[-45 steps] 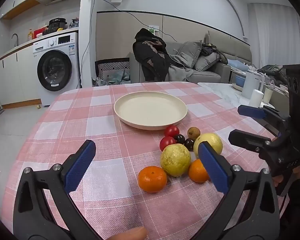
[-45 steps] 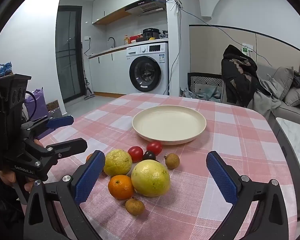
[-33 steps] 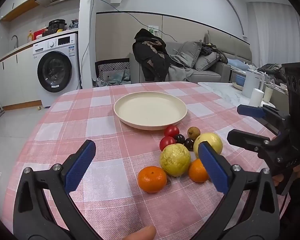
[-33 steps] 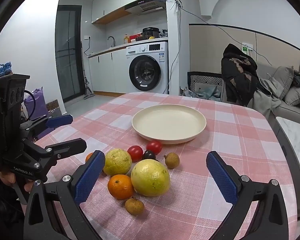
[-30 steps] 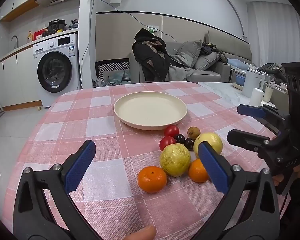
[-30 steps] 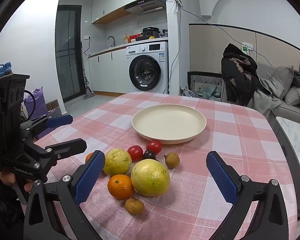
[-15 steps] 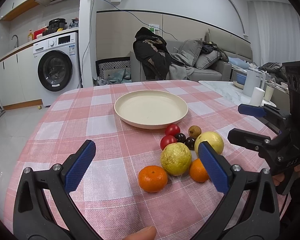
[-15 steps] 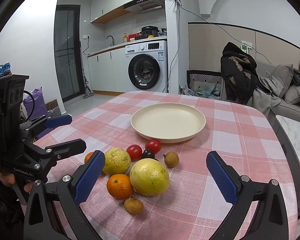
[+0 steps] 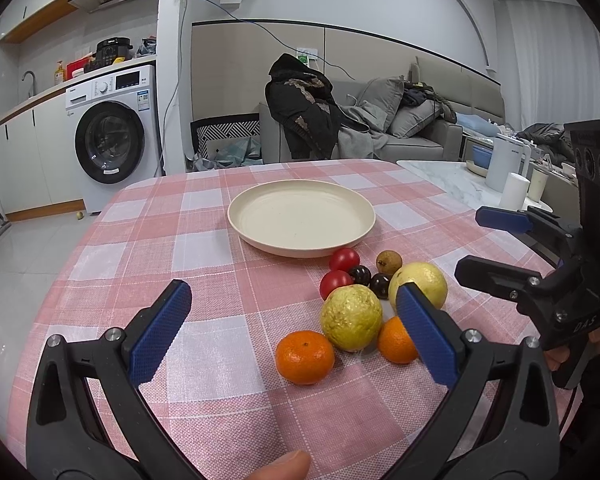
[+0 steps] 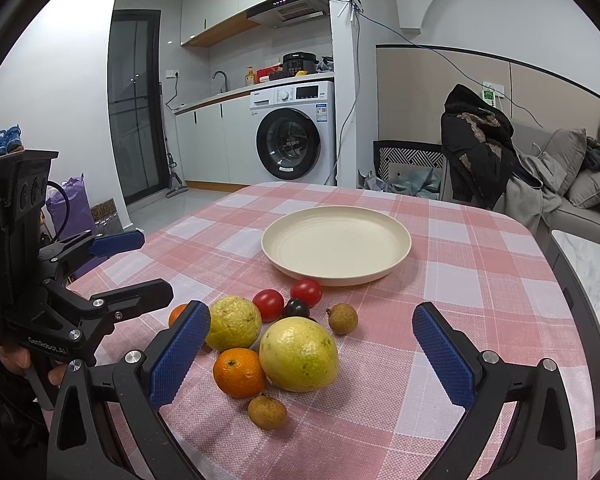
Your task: Organize fruits
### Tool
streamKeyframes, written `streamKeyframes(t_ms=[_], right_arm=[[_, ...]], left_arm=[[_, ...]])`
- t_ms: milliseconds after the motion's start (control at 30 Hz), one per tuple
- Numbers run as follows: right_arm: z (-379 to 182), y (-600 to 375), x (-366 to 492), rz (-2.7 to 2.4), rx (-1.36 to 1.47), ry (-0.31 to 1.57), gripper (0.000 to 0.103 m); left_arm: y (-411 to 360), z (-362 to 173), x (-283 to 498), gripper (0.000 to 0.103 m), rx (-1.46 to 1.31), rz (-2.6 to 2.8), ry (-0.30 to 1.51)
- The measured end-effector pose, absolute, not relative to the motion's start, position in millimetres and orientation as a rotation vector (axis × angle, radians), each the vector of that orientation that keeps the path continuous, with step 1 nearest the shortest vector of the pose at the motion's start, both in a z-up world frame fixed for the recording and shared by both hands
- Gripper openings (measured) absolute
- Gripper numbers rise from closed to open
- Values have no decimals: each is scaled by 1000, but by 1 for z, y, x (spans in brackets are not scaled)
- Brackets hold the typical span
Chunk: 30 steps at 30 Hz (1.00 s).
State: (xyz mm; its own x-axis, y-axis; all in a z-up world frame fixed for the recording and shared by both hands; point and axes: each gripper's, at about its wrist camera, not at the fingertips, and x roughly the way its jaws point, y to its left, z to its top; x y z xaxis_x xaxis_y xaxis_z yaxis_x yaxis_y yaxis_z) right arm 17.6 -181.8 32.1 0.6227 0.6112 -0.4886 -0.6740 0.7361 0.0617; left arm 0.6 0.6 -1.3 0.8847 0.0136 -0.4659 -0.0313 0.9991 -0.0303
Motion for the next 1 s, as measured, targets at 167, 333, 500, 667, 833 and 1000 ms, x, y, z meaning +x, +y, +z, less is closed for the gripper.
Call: streamKeyframes(t_ms=[167,333,500,667,833,1000], right_arm=[[27,-183,17,738,-131,512,103],[27,-183,17,736,-130,515,103],[27,-183,17,737,-131,515,103],[26,-183,17,736,-130,517,103],[25,-183,17,734,-130,519,103],[26,-182,17,734,-129,520,103]], left_arm=[[1,-1,1,102,-39,24,485],[0,-1,0,102,-37,24,485],[0,-1,1,102,-37,23,486],[-1,-1,1,102,-35,24,486],[0,-1,1,102,-35,24,486],[-1,-1,1,102,-35,26,485]])
